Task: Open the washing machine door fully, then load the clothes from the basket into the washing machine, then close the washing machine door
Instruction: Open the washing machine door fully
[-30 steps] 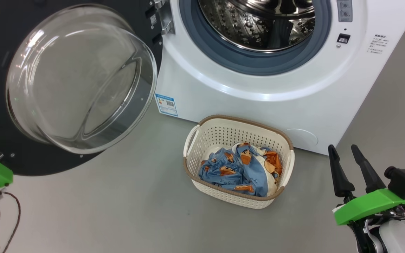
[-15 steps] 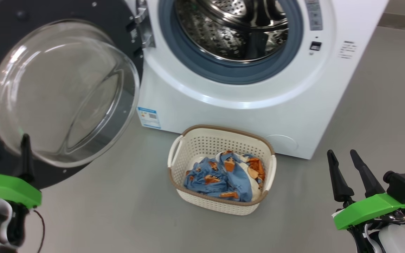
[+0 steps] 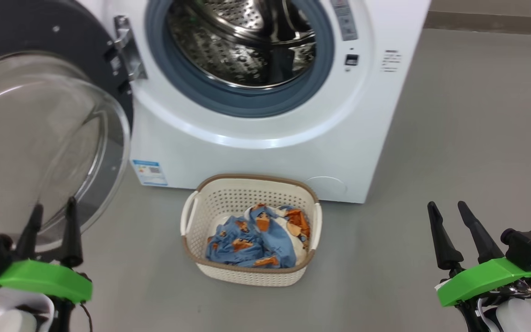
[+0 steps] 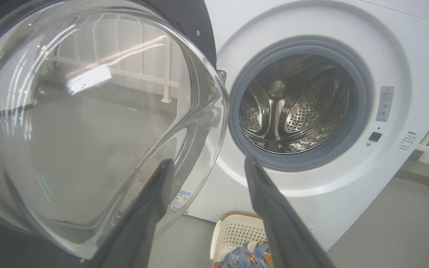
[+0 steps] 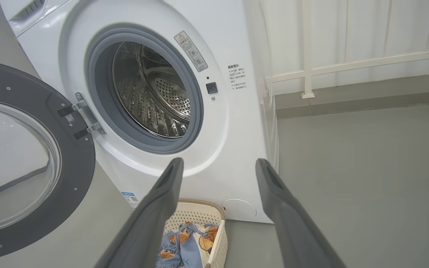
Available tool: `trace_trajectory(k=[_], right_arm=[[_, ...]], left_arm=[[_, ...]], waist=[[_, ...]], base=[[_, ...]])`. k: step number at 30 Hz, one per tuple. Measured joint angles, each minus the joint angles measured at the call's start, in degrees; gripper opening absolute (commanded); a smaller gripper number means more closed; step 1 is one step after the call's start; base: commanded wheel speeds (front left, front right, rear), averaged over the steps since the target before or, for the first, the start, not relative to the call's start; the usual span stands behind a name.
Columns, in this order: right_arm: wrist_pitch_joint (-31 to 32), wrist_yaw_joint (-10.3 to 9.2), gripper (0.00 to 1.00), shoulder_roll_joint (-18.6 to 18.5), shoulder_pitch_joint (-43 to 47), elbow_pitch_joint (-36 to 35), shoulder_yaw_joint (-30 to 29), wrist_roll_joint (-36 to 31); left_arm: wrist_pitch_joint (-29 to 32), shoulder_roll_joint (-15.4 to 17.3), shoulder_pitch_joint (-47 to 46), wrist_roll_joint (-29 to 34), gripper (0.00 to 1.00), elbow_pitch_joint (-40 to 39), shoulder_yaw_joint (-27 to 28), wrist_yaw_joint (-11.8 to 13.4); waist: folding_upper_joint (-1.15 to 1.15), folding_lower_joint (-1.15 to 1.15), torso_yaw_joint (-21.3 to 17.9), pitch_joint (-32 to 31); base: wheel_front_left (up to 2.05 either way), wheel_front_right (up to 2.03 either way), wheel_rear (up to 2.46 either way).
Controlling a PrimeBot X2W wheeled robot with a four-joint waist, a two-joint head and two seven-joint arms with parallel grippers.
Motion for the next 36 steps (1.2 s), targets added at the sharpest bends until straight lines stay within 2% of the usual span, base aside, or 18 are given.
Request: trace_trajectory(k=[19,22,36], right_arm=[[0.00,0.00,1.00,-2.04,-0.05,-0.21,2.54,-0.09],[0.00,0.00,1.00,-2.19,-0.07,-0.41,2.99,-0.10],[0.00,0.00,1.00,-2.99,-0.51,-1.07,3.77,-1.92]], left_arm=[[-2.25,-3.02,9.33,0.02,1.00,-7.43,-0.30,4.05],[-2.64,-3.14,9.95,1.53,1.00,-8.60,-1.03,4.47],[-3.64,-4.39,13.79,3.33,1.00,-11.71,-0.46,5.03]], waist=[[0.00,0.00,-10.71,-1.75],[0.00,0.00,-12.19,-1.88],[0.00,0.00,-16.34,-1.66]], base=[[0.00,0.00,0.00],[0.00,0.00,0.00],[0.00,0.00,0.00]])
